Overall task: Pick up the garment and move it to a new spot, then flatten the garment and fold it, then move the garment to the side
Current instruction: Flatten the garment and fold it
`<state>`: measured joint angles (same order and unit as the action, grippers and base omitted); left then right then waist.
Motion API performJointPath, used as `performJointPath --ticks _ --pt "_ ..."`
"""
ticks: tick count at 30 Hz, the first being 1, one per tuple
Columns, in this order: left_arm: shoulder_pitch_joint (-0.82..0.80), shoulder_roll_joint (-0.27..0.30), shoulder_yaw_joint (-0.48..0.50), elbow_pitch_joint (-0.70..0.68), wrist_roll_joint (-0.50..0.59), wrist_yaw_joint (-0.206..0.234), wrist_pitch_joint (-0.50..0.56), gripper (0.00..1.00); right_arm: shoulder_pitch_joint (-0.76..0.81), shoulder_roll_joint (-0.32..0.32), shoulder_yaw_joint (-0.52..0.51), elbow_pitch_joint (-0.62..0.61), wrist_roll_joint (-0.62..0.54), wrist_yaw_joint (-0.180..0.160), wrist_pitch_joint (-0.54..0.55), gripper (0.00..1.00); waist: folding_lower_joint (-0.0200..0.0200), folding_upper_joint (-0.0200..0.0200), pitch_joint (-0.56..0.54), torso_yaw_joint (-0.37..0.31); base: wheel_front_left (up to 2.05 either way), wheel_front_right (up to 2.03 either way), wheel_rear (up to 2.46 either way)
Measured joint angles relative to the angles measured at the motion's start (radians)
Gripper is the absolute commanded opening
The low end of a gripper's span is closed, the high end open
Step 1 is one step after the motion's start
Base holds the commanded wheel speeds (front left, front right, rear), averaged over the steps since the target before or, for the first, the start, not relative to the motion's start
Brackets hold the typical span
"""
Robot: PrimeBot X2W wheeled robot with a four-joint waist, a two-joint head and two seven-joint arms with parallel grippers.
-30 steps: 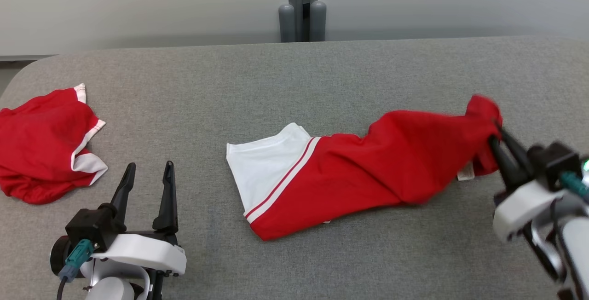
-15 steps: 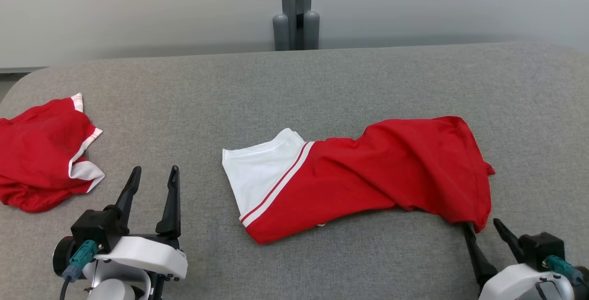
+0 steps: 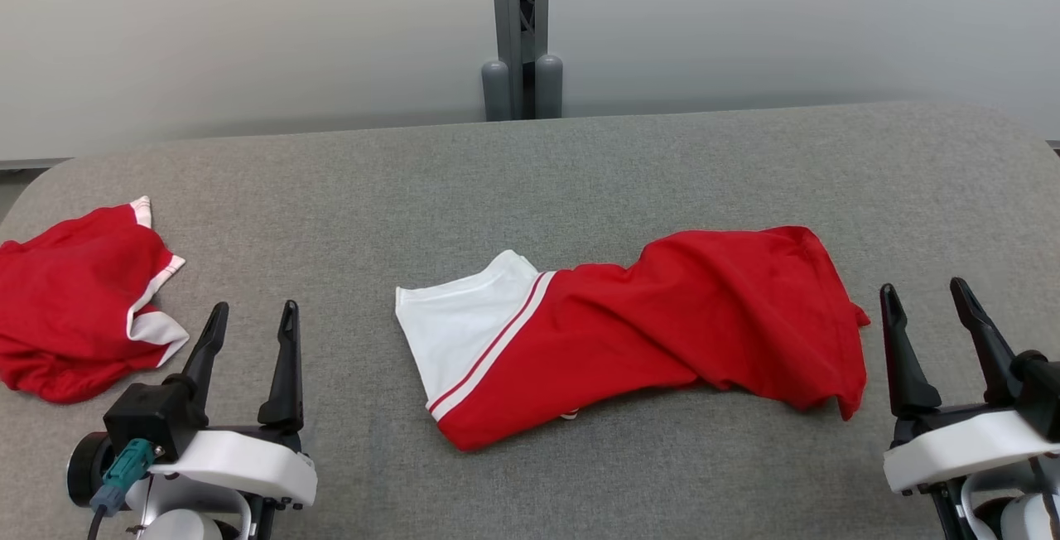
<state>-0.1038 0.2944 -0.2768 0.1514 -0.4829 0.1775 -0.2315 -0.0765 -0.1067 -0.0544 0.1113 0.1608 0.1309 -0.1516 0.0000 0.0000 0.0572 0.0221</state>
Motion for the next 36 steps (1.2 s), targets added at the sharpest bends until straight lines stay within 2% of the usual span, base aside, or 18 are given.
performJointPath --ticks 4,13,36 --pt "0.016 0.003 -0.003 -0.005 0.0 0.005 0.004 1.0 0.006 0.017 0.002 -0.063 -0.005 0.0 0.056 1.0 0.0 0.0 -0.012 0.002 0.0 0.0 0.0" --pt "0.043 0.006 -0.012 -0.01 -0.003 0.012 0.016 1.0 0.072 0.042 0.014 -0.086 -0.003 0.0 0.123 1.0 0.0 0.0 -0.038 0.006 0.0 0.0 0.0" --pt "0.041 0.011 -0.03 -0.015 -0.009 0.017 0.02 1.0 0.076 0.053 0.026 -0.079 0.009 0.0 0.128 1.0 0.0 0.0 -0.025 0.009 0.0 0.0 0.0"
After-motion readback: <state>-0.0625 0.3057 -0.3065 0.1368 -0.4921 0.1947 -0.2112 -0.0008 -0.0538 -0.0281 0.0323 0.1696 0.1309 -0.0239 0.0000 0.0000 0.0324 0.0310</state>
